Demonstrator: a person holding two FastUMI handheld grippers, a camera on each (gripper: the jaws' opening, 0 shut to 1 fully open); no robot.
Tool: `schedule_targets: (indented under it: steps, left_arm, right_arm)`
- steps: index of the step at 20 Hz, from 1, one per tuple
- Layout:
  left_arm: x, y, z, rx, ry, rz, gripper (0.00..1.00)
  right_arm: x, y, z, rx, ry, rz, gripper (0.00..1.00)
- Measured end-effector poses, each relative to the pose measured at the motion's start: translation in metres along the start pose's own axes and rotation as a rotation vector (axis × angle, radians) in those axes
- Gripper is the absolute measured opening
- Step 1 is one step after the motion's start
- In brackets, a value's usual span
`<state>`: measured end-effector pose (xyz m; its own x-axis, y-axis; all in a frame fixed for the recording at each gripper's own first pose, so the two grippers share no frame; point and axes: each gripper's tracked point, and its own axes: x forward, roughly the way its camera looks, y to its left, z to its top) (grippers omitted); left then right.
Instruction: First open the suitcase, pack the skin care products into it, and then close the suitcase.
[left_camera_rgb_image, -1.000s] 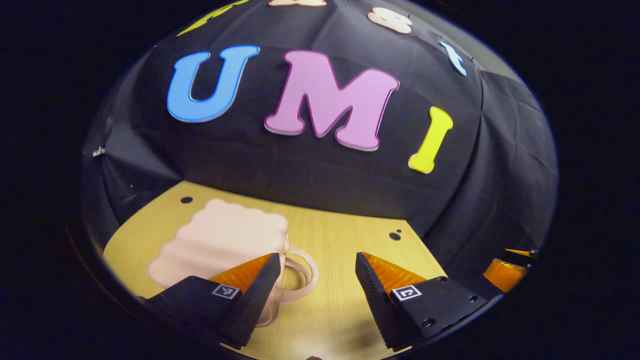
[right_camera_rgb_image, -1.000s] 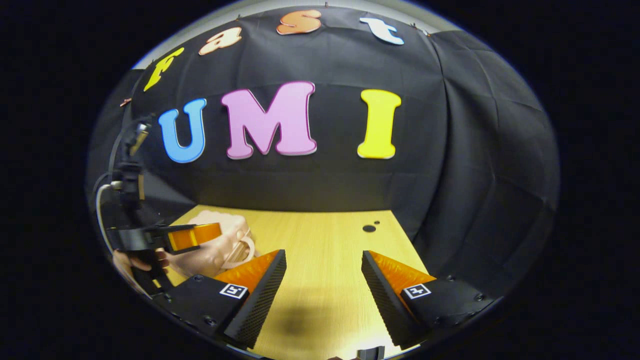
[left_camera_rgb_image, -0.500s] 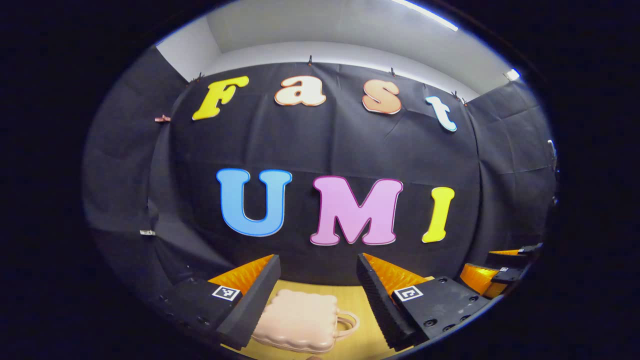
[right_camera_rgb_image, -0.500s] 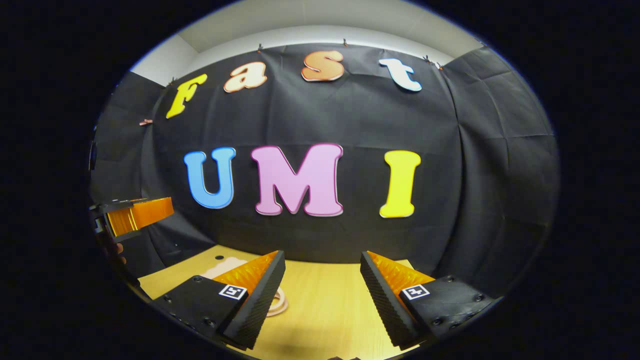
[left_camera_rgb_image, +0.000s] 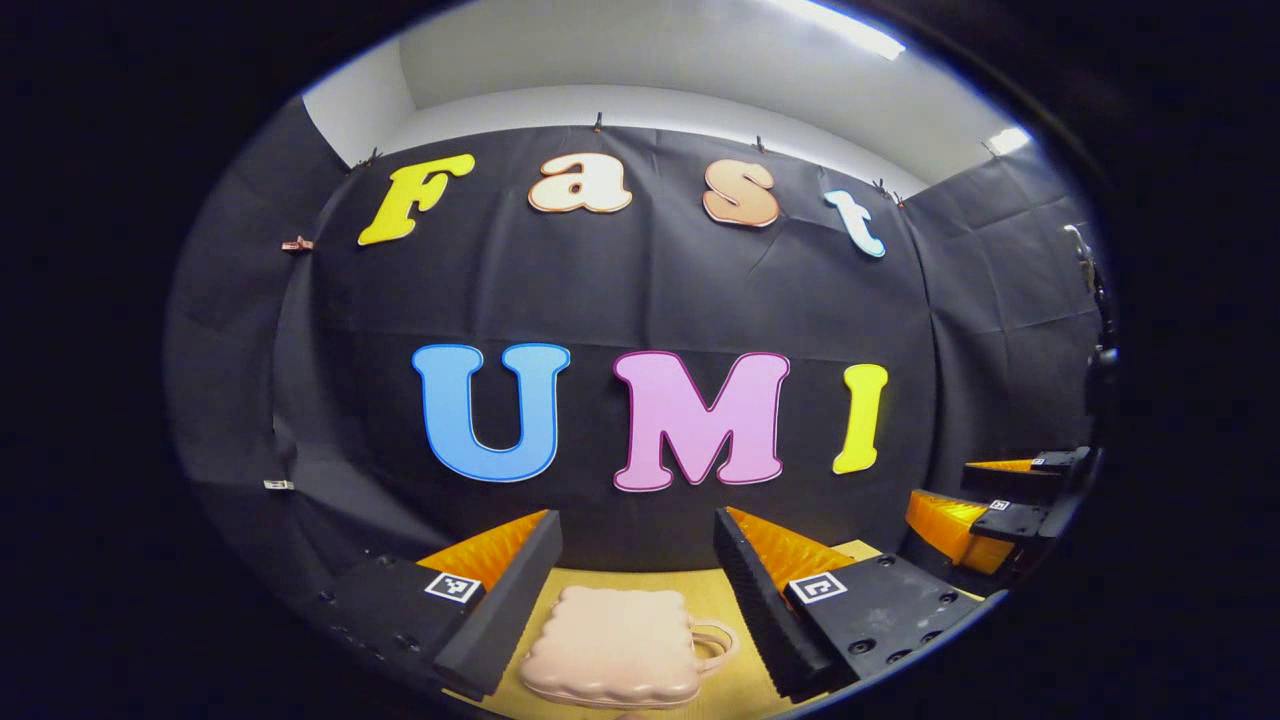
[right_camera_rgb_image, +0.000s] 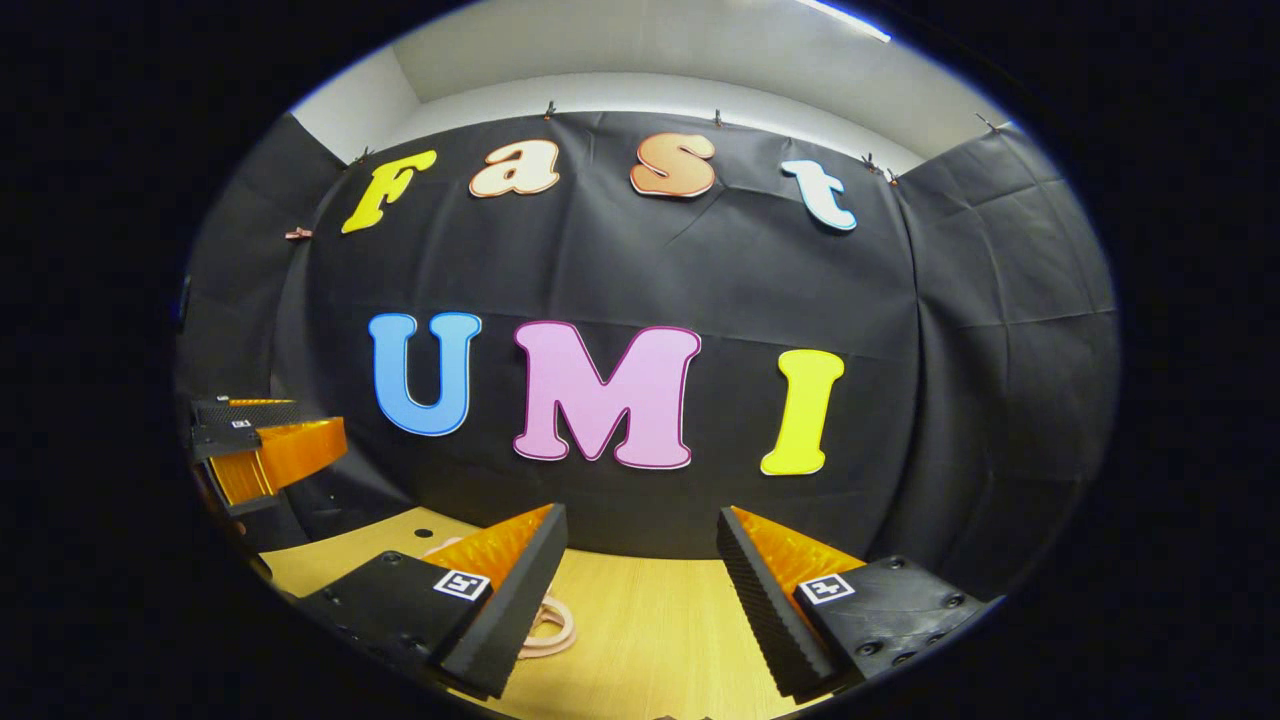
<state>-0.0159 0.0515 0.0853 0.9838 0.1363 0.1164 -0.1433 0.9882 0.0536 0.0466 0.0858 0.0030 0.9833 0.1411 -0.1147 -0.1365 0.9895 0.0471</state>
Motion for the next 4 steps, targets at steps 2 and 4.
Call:
schedule_targets:
  steps: [2, 4]
  left_arm:
    - [0.009, 0.008, -0.001, 0.000, -0.003, -0.002, 0.96]
    - [0.016, 0.012, 0.000, -0.007, -0.029, 0.011, 0.96]
  right_arm:
    - [0.002, 0.005, 0.000, 0.006, 0.000, 0.000, 0.95]
    - [0.005, 0.005, 0.000, -0.019, -0.015, 0.007, 0.96]
